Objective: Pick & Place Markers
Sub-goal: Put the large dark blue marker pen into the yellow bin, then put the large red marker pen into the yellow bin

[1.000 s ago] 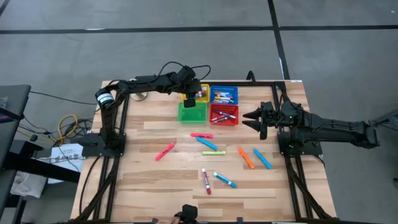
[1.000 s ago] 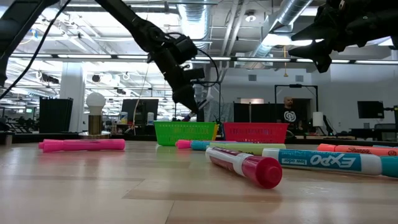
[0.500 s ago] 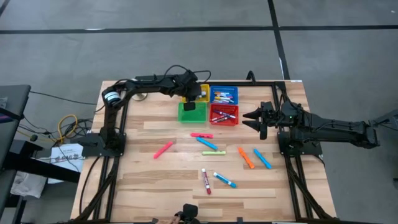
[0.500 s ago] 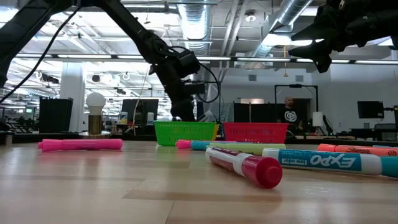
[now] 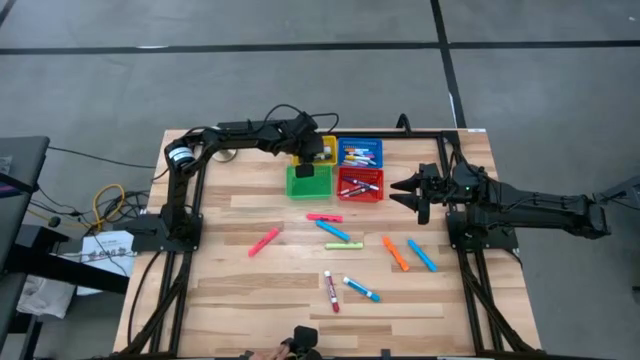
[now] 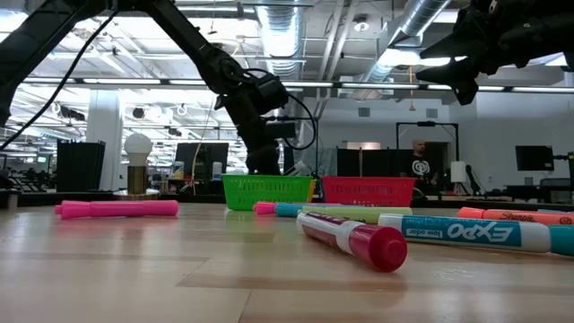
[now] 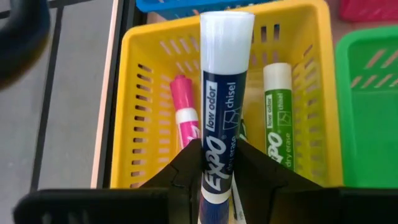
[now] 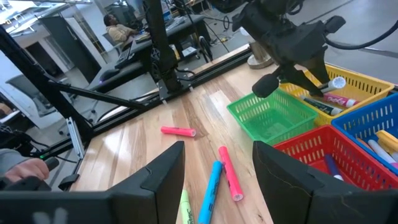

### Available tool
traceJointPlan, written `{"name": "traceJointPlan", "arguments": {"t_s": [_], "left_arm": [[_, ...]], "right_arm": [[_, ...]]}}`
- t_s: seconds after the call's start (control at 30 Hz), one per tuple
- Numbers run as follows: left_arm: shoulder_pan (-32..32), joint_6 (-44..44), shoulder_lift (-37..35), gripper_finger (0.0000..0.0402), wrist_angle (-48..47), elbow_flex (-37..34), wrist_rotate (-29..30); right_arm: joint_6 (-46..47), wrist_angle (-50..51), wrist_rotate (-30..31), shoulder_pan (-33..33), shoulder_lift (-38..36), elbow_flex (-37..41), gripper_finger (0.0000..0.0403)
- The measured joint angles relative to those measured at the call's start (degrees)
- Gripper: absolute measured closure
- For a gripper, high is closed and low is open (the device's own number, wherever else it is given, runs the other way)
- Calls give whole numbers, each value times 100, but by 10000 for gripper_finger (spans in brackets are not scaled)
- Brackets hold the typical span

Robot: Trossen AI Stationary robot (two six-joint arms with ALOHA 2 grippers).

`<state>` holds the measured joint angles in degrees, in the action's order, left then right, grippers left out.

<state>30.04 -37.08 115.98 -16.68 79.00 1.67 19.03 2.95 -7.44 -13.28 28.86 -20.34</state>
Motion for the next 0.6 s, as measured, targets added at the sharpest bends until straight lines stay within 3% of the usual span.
{"name": "traceJointPlan", "arguments": {"t_s": [0.2, 0.6], "left_arm": [[0, -17, -2, 316, 62, 0, 0], [6, -17, -26, 251, 222, -2, 63]], "right_arm": [[0, 1, 0, 0, 0, 0, 225], [0, 0, 0, 0, 0, 0, 225]]}}
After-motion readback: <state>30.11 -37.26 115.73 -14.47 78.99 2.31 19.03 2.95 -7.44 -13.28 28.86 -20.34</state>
